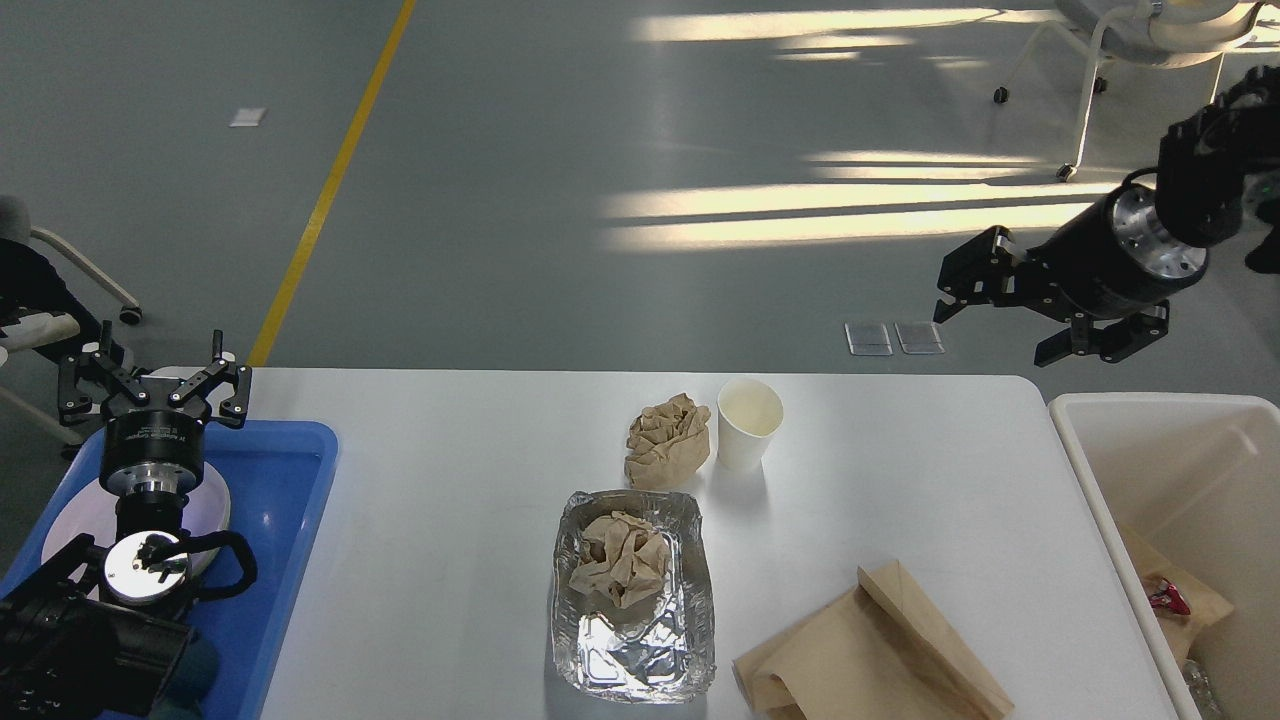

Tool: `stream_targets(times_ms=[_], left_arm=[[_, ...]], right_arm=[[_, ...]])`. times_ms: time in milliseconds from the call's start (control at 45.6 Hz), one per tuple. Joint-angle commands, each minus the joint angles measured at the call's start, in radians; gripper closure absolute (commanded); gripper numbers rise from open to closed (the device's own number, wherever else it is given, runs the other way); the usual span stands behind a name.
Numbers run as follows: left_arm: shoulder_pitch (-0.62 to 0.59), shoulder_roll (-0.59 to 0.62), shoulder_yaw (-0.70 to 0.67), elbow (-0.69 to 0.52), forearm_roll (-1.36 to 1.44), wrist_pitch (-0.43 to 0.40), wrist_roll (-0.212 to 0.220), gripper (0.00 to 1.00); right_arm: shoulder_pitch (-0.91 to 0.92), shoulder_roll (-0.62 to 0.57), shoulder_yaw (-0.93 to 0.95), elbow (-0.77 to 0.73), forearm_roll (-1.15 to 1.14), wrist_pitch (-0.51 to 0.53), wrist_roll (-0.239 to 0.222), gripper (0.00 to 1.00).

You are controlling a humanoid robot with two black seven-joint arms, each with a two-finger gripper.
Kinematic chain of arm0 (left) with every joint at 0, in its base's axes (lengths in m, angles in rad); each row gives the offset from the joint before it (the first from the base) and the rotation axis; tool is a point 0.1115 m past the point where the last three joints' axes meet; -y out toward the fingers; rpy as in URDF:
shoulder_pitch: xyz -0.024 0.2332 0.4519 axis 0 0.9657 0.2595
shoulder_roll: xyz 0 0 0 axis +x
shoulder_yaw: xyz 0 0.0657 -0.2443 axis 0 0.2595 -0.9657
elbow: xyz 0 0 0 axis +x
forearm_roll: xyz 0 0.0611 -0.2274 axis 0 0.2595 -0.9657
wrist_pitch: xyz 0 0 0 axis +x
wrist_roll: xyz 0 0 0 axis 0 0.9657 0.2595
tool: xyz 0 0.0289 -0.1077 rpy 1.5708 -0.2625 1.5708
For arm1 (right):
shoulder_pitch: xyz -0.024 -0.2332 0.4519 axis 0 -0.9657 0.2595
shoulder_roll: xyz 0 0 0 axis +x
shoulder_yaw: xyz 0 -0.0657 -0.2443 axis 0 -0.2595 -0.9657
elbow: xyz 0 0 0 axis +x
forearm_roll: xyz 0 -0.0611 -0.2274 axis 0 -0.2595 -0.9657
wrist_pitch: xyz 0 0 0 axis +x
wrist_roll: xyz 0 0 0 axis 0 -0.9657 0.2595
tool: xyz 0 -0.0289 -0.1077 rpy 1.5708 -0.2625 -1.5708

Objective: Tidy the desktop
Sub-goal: 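Reach the right gripper to the remaining white paper cup and grasp it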

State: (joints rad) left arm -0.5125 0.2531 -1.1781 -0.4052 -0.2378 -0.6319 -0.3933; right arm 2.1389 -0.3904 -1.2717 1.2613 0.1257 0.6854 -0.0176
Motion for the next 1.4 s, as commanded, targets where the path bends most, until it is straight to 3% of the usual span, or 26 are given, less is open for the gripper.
stream_targets(times_ms=[0,329,526,745,1074,1381], left_arm=[[0.0,0.0,0.0,-0.001,0.0,0.0,-0.001,0.04],[0.0,0.0,0.0,0.0,0.0,0.0,-0.001,0.04],[0.0,0.0,0.0,0.0,0.0,0.0,0.001,0.04],[0.0,0.0,0.0,0.0,0.0,0.0,-0.001,0.04],[0.0,0.0,0.0,0.0,0.0,0.0,-0.001,0.04],[0.0,0.0,0.0,0.0,0.0,0.0,0.001,0.04]], right_arm=[[0.013,0.027,0.058,0.001,0.0,0.068,0.001,0.0],[-0.249,0.154,0.212,-0.151,0.0,-0.112,-0.001,0.0],[-0.428,0.16,0.367,-0.232,0.011,-0.196,-0.001,0.0],[-0.586,0.206,0.393,-0.321,0.066,-0.32,-0.002,0.0],[-0.708,0.301,0.411,-0.537,0.071,-0.328,-0.007,0.0],[-0.8,0.386,0.405,-0.645,0.071,-0.368,-0.008,0.0]])
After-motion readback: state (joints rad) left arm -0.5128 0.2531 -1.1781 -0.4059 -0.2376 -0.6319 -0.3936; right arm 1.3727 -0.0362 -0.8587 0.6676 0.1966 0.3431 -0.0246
